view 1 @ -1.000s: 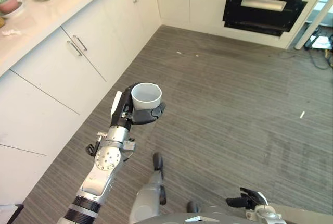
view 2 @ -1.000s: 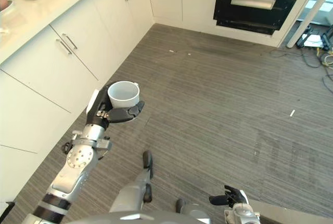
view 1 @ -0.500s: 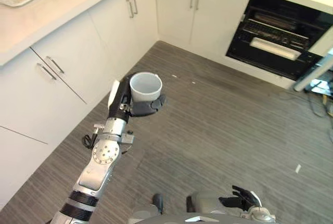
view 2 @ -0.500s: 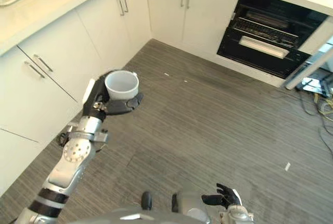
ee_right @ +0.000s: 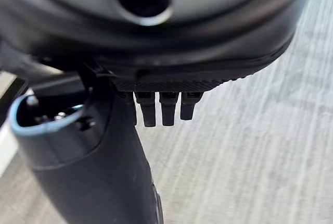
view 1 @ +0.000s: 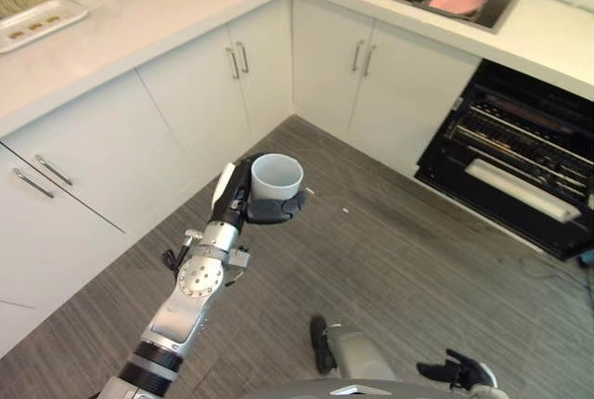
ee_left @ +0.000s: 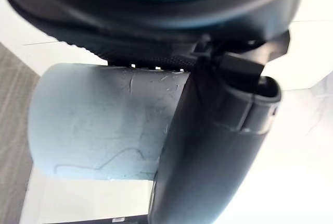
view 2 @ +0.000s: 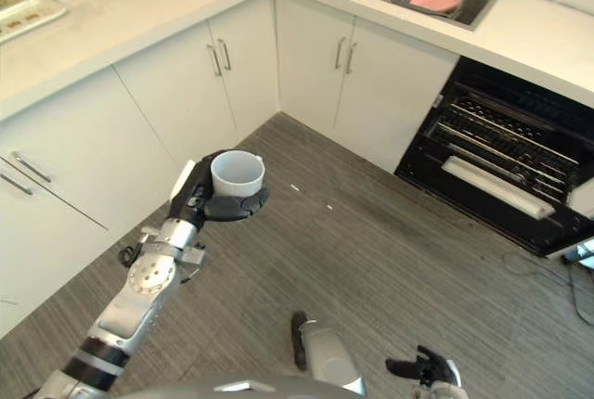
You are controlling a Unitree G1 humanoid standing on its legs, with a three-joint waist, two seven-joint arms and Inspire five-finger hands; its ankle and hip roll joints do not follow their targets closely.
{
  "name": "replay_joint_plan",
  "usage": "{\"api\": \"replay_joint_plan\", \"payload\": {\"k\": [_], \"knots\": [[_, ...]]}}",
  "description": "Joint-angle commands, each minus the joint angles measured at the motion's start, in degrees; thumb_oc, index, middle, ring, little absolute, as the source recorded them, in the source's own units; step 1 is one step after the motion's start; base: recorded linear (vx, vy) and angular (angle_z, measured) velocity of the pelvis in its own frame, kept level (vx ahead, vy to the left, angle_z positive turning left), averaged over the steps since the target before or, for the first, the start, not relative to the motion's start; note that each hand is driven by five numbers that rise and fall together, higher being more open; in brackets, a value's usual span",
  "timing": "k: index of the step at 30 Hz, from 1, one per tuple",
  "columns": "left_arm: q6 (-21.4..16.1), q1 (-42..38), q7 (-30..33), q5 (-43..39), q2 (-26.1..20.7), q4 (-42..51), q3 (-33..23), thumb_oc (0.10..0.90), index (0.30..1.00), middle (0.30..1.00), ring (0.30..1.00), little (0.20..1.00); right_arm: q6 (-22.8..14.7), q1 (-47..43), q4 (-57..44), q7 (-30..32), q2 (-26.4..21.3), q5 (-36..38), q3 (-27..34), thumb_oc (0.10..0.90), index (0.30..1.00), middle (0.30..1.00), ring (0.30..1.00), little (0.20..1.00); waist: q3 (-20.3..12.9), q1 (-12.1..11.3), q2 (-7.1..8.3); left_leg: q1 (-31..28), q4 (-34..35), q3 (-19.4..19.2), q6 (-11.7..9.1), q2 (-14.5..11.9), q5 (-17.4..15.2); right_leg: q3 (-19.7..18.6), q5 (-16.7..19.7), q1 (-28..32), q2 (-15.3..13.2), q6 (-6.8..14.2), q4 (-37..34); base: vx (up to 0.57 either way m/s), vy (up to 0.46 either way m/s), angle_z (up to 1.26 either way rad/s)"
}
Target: Place the dishes in the dishwasher.
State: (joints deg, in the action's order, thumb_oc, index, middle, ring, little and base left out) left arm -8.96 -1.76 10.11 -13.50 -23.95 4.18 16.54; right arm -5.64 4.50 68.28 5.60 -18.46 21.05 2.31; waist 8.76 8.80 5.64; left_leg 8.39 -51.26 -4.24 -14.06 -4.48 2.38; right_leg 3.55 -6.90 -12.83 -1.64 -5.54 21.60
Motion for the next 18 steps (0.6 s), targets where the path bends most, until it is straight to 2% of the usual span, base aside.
{"api": "replay_joint_plan", "payload": {"k": [1, 2, 3, 4, 5, 7, 8, 9, 10, 11, 12, 13, 15, 16, 17, 18], "knots": [[-6.85, -7.06, -0.24, -1.93, -2.45, 8.15, -2.98, 0.4, 0.3, 0.3, 0.3, 0.3, -1.72, 0.89, 0.17, 2.21, -3.72, 4.59, -3.89, 0.8, 0.9, 0.9, 0.9, 0.9, -0.1, -0.5, 1.07, -2.68, 15.31, -10.97, 3.94, -2.57, 1.81, -0.8, 11.79, 15.44, 0.28, 8.49, -22.94, 0.31, 0.049, -0.47], [-6.92, -7.01, 0.04, -2.46, -2.46, 8.21, -3.29, 0.4, 0.3, 0.3, 0.3, 0.3, -1.94, 0.68, 0.05, 2.49, -3.98, 4.48, -3.9, 0.8, 0.9, 0.9, 0.9, 0.9, -0.17, -0.71, 0.63, -1.75, 19.71, -10.67, 4.6, -3.34, 1.73, -1.4, 11.29, 15.99, 0.31, 8.69, -23.05, 0.32, 0.05, -0.58], [-6.93, -6.98, 0.03, -2.5, -2.39, 8.19, -3.32, 0.4, 0.3, 0.3, 0.3, 0.3, -1.95, 0.69, 0.05, 2.51, -4.06, 4.47, -3.91, 0.8, 0.9, 0.9, 0.9, 0.9, -0.15, -0.9, 0.63, -2.24, 20.11, -10.95, 4.61, -3.25, 1.61, -1.63, 11.18, 16.18, 0.24, 8.75, -23.09, 0.36, 0.203, -0.59], [-6.97, -6.65, 0.3, -2.96, -2.07, 7.92, -3.73, 0.4, 0.3, 0.3, 0.3, 0.3, -2.27, 0.22, -0.69, 2.86, -5.08, 3.4, -3.82, 0.8, 0.9, 0.9, 0.9, 0.9, -0.59, -1.56, -0.15, -3.43, 31.01, -8.53, 6.51, -3.71, -0.17, -3.76, 9.62, 17.52, 0.29, 9.88, -22.91, 0.42, 0.251, -0.8], [-7.02, -6.6, 0.54, -2.49, -2.09, 7.91, -3.83, 0.4, 0.3, 0.3, 0.3, 0.3, -2.78, 0.14, -1.18, 3.69, -5.79, 3.39, -3.12, 0.8, 0.9, 0.9, 0.9, 0.9, -0.8, -1.52, -0.71, -3.69, 36.12, -6.81, 6.71, -4.26, -0.82, -5.23, 8.36, 18.47, 0.36, 10.27, -23.15, 0.51, 0.345, -0.98], [-7.15, -6.86, 0.74, -2.02, -1.9, 8.21, -3.71, 0.4, 0.3, 0.3, 0.3, 0.3, -3.39, 0.08, -2.96, 4.67, -7.19, 3.29, -1.91, 0.8, 0.9, 0.9, 0.9, 0.9, -1.43, -2.33, -1.83, -3.62, 48.51, -1.52, 6.34, -5.78, 3.06, -8.38, 7.37, 19.77, 0.44, 10.95, -23.69, 0.36, 0.217, -1.16], [-7.15, -6.86, 0.75, -2.01, -1.89, 8.2, -3.69, 0.4, 0.3, 0.3, 0.3, 0.3, -3.38, 0.11, -2.98, 4.67, -7.21, 3.29, -1.89, 0.8, 0.9, 0.9, 0.9, 0.9, -1.37, -2.37, -1.82, -3.85, 48.77, -1.57, 6.34, -5.75, 3.19, -8.4, 7.35, 19.86, 0.41, 10.95, -23.69, 0.43, 0.205, -1.26], [-6.95, -7.12, 0.98, -1.28, -1.95, 8.8, -3.41, 0.4, 0.3, 0.3, 0.3, 0.3, -4.11, 0.18, -4.84, 6.6, -8.42, 2.93, -0.76, 0.8, 0.9, 0.9, 0.9, 0.9, -1.5, -3.15, -2.69, -2.24, 54.81, 6.05, 5.24, -6.07, 5.62, -13.29, 6.43, 21.8, 0.6, 11.38, -24.53, 0.37, 0.207, -0.99], [-6.91, -7.49, 1.13, -1.01, -2.14, 9.04, -3.22, 0.4, 0.3, 0.3, 0.3, 0.3, -4.26, 0.04, -6.08, 7.48, -9.09, 2.69, -0.13, 0.8, 0.9, 0.9, 0.9, 0.9, -1.7, -3.44, -3.26, -1.31, 55.42, 10.03, 4.32, -5.69, 5.81, -16.17, 6.43, 22.02, 0.75, 11.81, -24.71, 0.48, 0.29, -0.85], [-6.94, -7.79, 1.13, -0.98, -2.44, 9.31, -3.29, 0.4, 0.3, 0.3, 0.3, 0.3, -4.47, 0.02, -6.83, 8.02, -9.52, 2.44, 0.36, 0.8, 0.9, 0.9, 0.9, 0.9, -2.04, -2.92, -3.7, -1.38, 55.63, 11.43, 3.57, -5.35, 5.78, -17.92, 5.68, 22.57, 0.54, 12.07, -24.78, 0.23, 0.155, -1.0], [-6.98, -7.84, 1.12, -0.99, -2.39, 9.23, -3.28, 0.4, 0.3, 0.3, 0.3, 0.3, -4.4, 0.09, -6.96, 8.09, -9.53, 2.4, 0.4, 0.8, 0.9, 0.9, 0.9, 0.9, -2.02, -3.09, -3.69, -1.5, 55.59, 11.24, 3.57, -5.36, 5.63, -18.1, 5.6, 22.6, 0.5, 12.07, -24.75, 0.19, 0.29, -1.54], [-7.39, -7.76, 1.43, -1.57, -2.57, 10.08, -3.38, 0.4, 0.3, 0.3, 0.3, 0.3, -4.94, 0.68, -10.69, 8.93, -10.18, 2.61, 1.84, 0.8, 0.9, 0.9, 0.9, 0.9, -2.43, -2.99, -4.62, -2.92, 55.47, 13.58, 4.01, -4.84, 4.93, -22.15, 4.99, 21.77, -0.03, 13.21, -24.12, 0.13, 0.336, -1.64], [-7.63, -8.72, 0.73, -1.87, -2.73, 10.63, -2.83, 0.4, 0.3, 0.3, 0.3, 0.3, -5.83, 2.29, -17.09, 9.34, -10.01, 1.65, 3.46, 0.8, 0.9, 0.9, 0.9, 0.9, -2.59, -1.24, -5.05, -2.74, 55.88, 10.3, 3.96, -5.09, 5.08, -22.67, 5.21, 20.49, -2.47, 15.14, -23.42, 0.12, 0.369, -1.09], [-7.73, -8.86, 0.7, -1.9, -2.7, 10.43, -2.7, 0.4, 0.3, 0.3, 0.3, 0.3, -5.62, 2.62, -17.56, 9.44, -9.93, 1.53, 3.65, 0.8, 0.9, 0.9, 0.9, 0.9, -2.74, -1.47, -4.91, -2.7, 55.84, 10.07, 4.07, -4.89, 5.01, -22.82, 5.14, 20.41, -2.73, 15.27, -23.48, 0.1, 0.27, -0.96], [-7.85, -9.24, 0.55, -2.02, -2.8, 10.42, -2.16, 0.4, 0.3, 0.3, 0.3, 0.3, -5.71, 3.37, -20.17, 9.53, -9.82, 1.65, 4.67, 0.8, 0.9, 0.9, 0.9, 0.9, -3.33, -1.03, -4.49, -3.38, 56.23, 8.85, 4.93, -3.89, 4.07, -23.29, 5.73, 19.47, -4.12, 16.53, -22.96, 0.07, 0.136, -0.86], [-7.85, -9.24, 0.55, -2.02, -2.8, 10.42, -2.16, 0.4, 0.3, 0.3, 0.3, 0.3, -5.71, 3.37, -20.17, 9.53, -9.82, 1.65, 4.67, 0.8, 0.9, 0.9, 0.9, 0.9, -3.33, -1.03, -4.49, -3.38, 56.23, 8.85, 4.93, -3.89, 4.07, -23.29, 5.73, 19.47, -4.12, 16.53, -22.96, 0.1, 0.245, -1.04]]}}
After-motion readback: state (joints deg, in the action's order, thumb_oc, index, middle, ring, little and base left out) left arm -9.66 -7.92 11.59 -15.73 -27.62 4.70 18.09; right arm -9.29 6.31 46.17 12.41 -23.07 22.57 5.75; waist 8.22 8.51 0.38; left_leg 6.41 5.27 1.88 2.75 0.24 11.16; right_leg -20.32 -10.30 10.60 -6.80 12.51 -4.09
